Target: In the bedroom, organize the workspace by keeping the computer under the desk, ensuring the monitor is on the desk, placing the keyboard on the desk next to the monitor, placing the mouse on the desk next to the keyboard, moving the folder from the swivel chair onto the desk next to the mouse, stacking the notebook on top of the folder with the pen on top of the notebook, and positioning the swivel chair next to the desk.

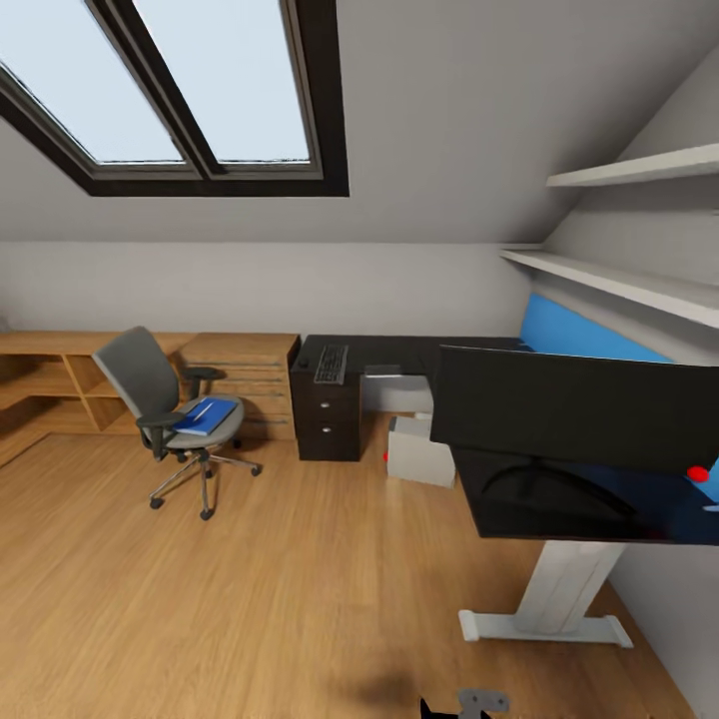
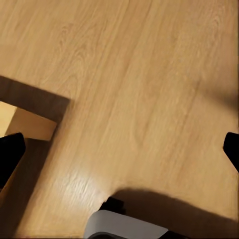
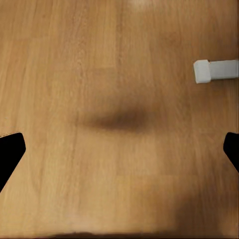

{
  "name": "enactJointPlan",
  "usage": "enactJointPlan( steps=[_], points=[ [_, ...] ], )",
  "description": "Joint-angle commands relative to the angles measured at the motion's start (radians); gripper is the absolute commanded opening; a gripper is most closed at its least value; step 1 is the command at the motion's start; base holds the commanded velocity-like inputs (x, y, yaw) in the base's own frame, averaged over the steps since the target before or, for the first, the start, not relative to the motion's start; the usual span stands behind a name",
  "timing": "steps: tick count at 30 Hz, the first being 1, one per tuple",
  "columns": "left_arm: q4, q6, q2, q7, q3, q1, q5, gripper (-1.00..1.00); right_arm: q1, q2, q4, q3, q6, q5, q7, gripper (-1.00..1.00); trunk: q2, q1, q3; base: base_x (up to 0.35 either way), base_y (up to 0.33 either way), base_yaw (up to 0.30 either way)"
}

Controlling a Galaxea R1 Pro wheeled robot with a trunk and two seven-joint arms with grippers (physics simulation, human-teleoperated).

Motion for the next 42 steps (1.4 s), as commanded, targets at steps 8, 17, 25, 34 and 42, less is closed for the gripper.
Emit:
enactJointPlan(
  steps=[8, 17, 25, 34, 42],
  points=[
    [0.000, -0.006, 0.003, 0.001, -0.005, -0.001, 0.009, 1.00, -0.001, 0.000, 0.002, 0.007, -0.004, -0.010, 0.002, 1.00, -0.002, 0.000, -0.002, -0.144, -0.168, 0.000],
    [0.030, -0.007, 0.002, -0.002, -0.006, -0.001, 0.008, 1.00, -0.001, -0.001, 0.002, 0.007, -0.004, -0.010, 0.002, 1.00, -0.002, 0.000, -0.002, -0.064, -0.059, -0.083],
    [0.032, -0.007, 0.002, -0.002, -0.006, -0.001, 0.008, 1.00, -0.001, -0.001, 0.002, 0.007, -0.004, -0.010, 0.002, 1.00, -0.002, 0.000, -0.003, -0.195, -0.216, -0.249],
    [0.032, -0.007, 0.001, -0.002, -0.007, -0.001, 0.007, 1.00, -0.001, 0.001, 0.002, 0.008, -0.004, -0.010, 0.002, 1.00, -0.002, 0.000, -0.009, -0.056, -0.070, -0.171],
    [0.032, -0.008, 0.001, -0.002, -0.007, -0.001, 0.007, 1.00, -0.001, 0.001, 0.002, 0.007, -0.004, -0.010, 0.002, 1.00, -0.002, 0.000, -0.009, -0.002, -0.002, -0.012]
  ],
)
